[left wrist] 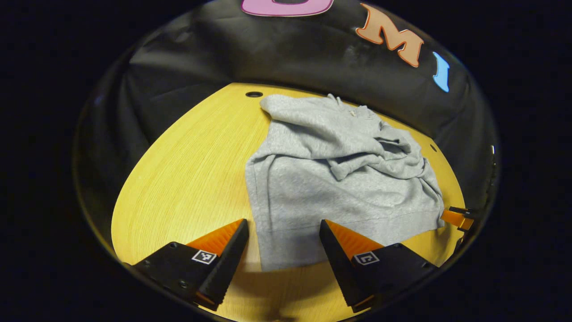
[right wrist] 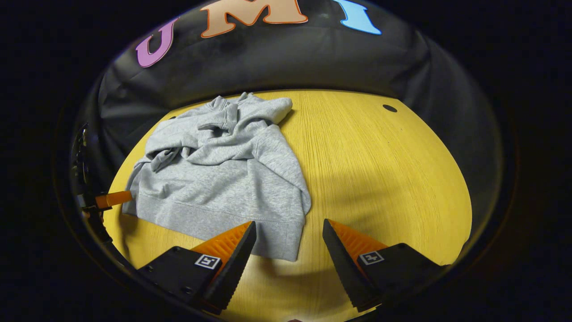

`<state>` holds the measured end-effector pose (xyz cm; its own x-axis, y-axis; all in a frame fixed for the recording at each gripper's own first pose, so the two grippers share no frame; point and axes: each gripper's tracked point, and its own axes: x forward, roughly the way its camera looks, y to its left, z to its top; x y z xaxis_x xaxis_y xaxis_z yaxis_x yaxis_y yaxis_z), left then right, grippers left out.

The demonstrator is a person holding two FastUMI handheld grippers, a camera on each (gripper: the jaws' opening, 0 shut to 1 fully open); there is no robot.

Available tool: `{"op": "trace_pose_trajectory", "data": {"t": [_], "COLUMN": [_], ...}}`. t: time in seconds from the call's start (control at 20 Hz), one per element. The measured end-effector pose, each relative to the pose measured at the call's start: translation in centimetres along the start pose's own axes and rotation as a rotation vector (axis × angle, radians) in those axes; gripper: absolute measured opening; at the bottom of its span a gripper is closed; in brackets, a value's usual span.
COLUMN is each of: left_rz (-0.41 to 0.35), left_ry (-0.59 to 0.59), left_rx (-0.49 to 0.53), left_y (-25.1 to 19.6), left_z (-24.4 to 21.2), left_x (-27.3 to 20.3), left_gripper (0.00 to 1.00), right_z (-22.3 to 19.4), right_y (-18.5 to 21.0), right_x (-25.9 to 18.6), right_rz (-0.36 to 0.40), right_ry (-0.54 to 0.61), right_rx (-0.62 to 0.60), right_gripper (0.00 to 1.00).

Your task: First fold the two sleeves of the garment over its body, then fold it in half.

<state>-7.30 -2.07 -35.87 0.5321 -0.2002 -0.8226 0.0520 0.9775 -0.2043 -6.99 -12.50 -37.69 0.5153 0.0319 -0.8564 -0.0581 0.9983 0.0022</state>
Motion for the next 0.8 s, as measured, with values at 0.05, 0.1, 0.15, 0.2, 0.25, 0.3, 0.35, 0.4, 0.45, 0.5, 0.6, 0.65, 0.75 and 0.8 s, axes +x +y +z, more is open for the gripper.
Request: {"op": "trace_pose_trajectory", "data": {"t": [0.05, 0.1, 0.15, 0.2, 0.25, 0.3, 0.35, 0.4, 0.45, 0.5, 0.6, 0.65, 0.75, 0.8], "left_rz": [0.007, 0.008, 0.013, 0.024, 0.039, 0.047, 0.054, 0.063, 0.065, 0.066, 0.061, 0.049, 0.026, 0.018], "left_ry": [0.002, 0.003, 0.013, 0.018, 0.026, 0.01, -0.001, -0.006, -0.013, -0.011, -0.001, 0.009, 0.019, 0.02], "left_rx": [0.021, 0.049, 0.078, 0.114, 0.154, 0.166, 0.15, 0.138, 0.13, 0.132, 0.143, 0.154, 0.17, 0.172], "left_y": [0.1, 0.1, 0.1, 0.1, 0.3, 0.2, -0.1, 0.0, 0.1, 0.1, -0.2, -0.5, -1.1, -1.3], "left_z": [-0.2, -0.2, -0.5, -0.7, -0.9, -0.7, -0.6, -0.6, -0.6, -0.6, -0.6, -0.7, -0.6, -0.5], "left_x": [0.1, 0.1, 0.2, 0.2, 0.2, 0.3, 0.4, 0.5, 0.4, 0.5, 0.5, 0.6, 0.6, 0.6], "left_gripper": [0.97, 0.95, 0.95, 0.95, 0.95, 0.95, 0.95, 0.93, 0.92, 0.92, 0.89, 0.84, 0.69, 0.56], "right_z": [-0.3, -0.5, -1.0, -1.6, -1.7, -1.4, -1.7, -1.7, -1.6, -1.8, -1.9, -1.8, -1.9, -2.1], "right_y": [0.1, 0.2, 0.4, 0.5, 0.7, 0.7, 0.8, 0.8, 0.8, 1.0, 1.7, 1.8, 2.9, 3.2], "right_x": [0.1, 0.2, 0.4, 0.7, 0.6, 0.8, 0.5, 0.9, 0.7, 0.8, 0.9, 0.9, 1.0, 1.0], "right_rz": [0.001, 0.001, 0.001, 0.002, 0.003, 0.003, 0.004, 0.004, 0.002, 0.009, 0.033, 0.035, 0.08, 0.09], "right_ry": [0.007, 0.015, 0.027, 0.049, 0.045, 0.048, 0.055, 0.063, 0.056, 0.066, 0.075, 0.077, 0.097, 0.116], "right_rx": [-0.009, -0.021, -0.034, -0.048, -0.055, -0.048, -0.04, -0.041, -0.042, -0.04, -0.052, -0.064, -0.057, -0.051], "right_gripper": [0.96, 0.97, 0.97, 0.97, 0.91, 0.92, 0.96, 0.96, 0.94, 0.94, 0.82, 0.74, 0.46, 0.27]}}
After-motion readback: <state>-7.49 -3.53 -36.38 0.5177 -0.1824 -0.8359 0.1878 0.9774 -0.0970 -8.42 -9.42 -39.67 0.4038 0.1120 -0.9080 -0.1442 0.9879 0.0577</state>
